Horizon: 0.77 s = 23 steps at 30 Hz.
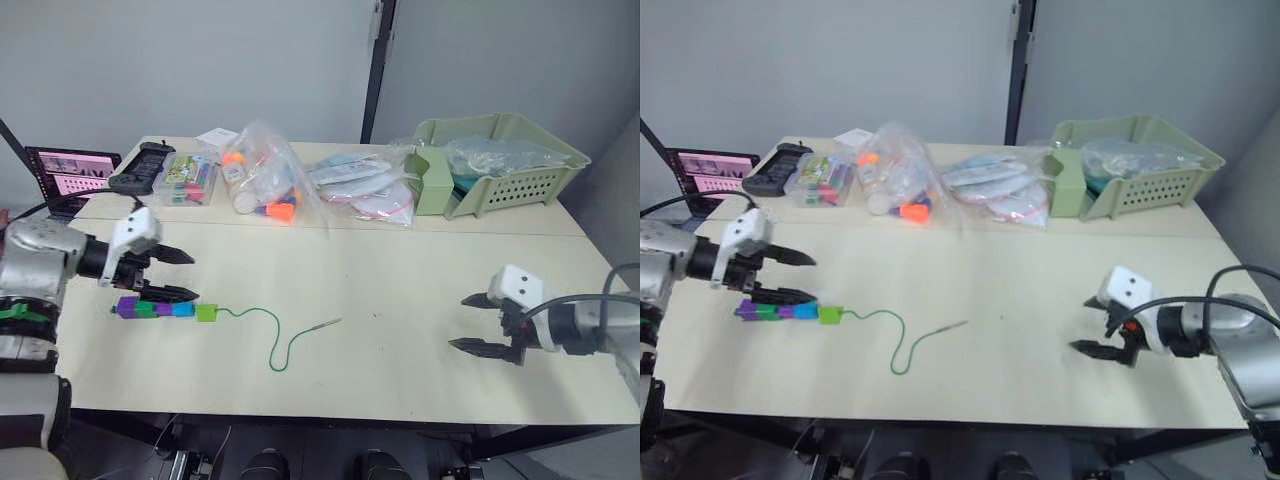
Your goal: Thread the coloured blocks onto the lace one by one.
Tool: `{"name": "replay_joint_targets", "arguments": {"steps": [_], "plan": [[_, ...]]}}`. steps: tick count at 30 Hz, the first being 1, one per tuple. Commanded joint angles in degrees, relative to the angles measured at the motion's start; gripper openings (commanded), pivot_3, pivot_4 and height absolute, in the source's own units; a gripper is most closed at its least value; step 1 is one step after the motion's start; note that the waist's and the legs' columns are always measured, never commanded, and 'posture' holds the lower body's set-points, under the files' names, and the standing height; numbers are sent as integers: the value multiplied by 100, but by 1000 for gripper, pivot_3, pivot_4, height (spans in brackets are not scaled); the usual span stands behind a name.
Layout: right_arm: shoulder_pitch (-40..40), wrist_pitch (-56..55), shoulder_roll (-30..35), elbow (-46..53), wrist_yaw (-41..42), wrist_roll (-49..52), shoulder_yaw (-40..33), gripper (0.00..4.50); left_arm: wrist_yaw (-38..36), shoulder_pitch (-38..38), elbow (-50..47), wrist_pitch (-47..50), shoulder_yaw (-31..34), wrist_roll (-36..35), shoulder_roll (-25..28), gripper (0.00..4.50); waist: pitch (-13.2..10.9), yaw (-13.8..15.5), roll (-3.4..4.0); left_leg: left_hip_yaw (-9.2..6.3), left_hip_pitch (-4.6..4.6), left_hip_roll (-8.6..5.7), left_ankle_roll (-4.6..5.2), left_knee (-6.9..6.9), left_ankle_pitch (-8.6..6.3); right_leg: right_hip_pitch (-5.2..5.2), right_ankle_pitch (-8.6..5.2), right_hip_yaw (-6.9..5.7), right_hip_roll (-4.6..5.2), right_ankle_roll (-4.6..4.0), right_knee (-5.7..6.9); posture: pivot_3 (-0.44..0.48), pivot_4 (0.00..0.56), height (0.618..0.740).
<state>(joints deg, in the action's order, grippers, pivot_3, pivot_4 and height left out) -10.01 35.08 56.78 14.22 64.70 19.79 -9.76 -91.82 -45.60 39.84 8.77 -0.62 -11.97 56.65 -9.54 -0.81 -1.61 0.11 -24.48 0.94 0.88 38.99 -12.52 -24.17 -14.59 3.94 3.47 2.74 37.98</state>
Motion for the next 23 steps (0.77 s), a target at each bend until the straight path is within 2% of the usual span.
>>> {"name": "replay_joint_targets", "arguments": {"steps": [1,6,12,17,23], "plan": [[202,-71,-190,-57,-249,356,-830,4431,262,754,-391,388,952,-593,363,4500,0,-6,0,1,3,0,0,-1,0,2,0,1,1,0,2,0,150,737],[474,-192,-428,-134,-453,494,-1103,4431,566,2044,-972,1035,2028,-1179,641,4500,0,-46,-1,2,11,6,0,-14,-1,-2,-2,1,0,-6,4,0,150,737],[501,-900,-702,-765,-690,314,-1131,4431,1638,3570,-1285,490,3389,-1253,331,4500,0,-10,-1,13,29,17,-1,-15,-1,8,-4,4,7,-10,-3,0,150,737],[574,-1150,-797,-943,-767,311,-1107,4431,2351,4316,-1735,321,3866,-1190,-74,4500,1,23,-1,16,28,17,-1,-13,-1,13,-4,4,12,-10,-5,0,150,737],[668,-1252,-816,-967,-830,352,-1097,4431,2718,4786,-2005,241,3925,-1168,-234,4500,1,12,-2,17,29,21,-2,-16,-1,9,-4,3,12,-11,-5,0,150,737]]}}
